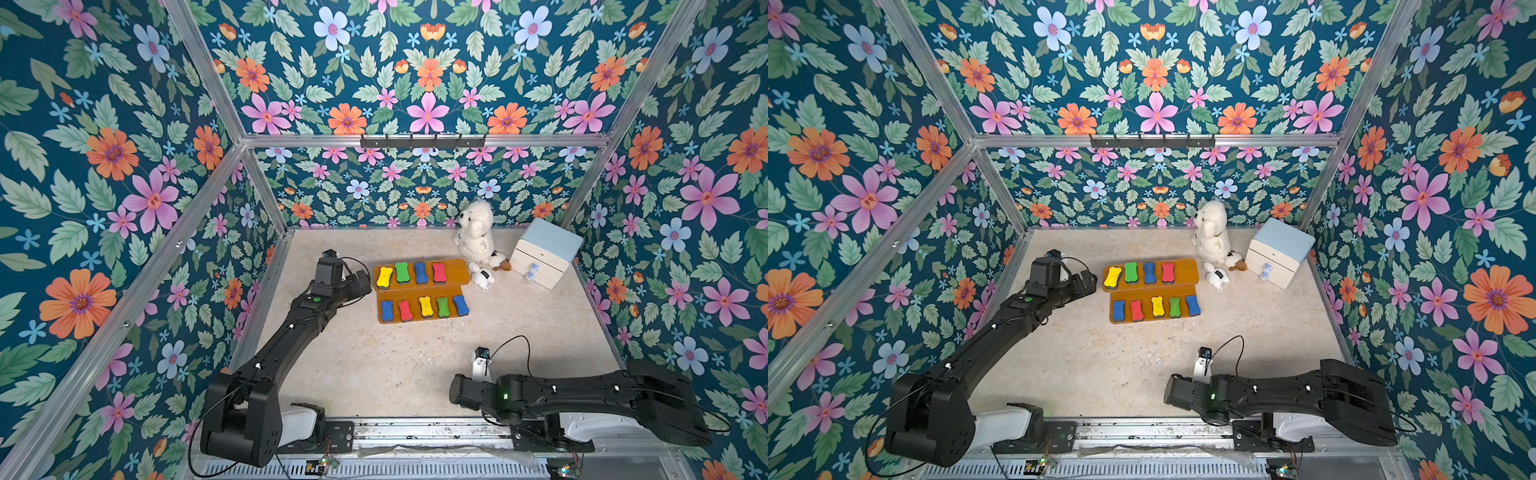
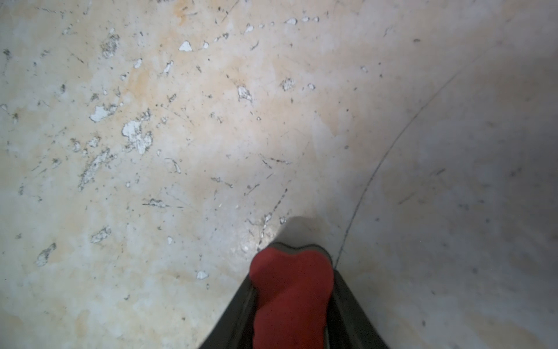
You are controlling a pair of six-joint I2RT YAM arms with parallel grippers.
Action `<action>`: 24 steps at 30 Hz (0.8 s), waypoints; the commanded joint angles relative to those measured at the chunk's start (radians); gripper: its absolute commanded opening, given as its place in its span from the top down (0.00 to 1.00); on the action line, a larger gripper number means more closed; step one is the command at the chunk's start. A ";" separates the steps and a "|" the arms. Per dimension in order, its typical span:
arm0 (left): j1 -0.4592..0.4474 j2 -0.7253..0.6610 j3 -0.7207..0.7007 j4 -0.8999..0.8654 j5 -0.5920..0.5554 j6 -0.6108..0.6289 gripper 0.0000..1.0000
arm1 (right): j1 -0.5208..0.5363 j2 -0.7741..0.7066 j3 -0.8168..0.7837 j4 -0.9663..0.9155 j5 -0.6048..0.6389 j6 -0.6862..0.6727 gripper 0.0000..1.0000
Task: Remove the whiteboard erasers from the shelf
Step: Place the whiteboard eraser at the center of the board.
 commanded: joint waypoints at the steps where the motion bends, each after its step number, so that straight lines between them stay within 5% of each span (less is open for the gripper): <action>1: -0.001 -0.004 -0.001 0.021 0.001 0.004 0.01 | 0.003 -0.012 -0.015 -0.073 -0.055 -0.016 0.59; 24: 0.000 -0.007 -0.001 0.023 -0.005 0.008 0.01 | 0.021 -0.040 0.015 -0.086 -0.048 -0.048 0.48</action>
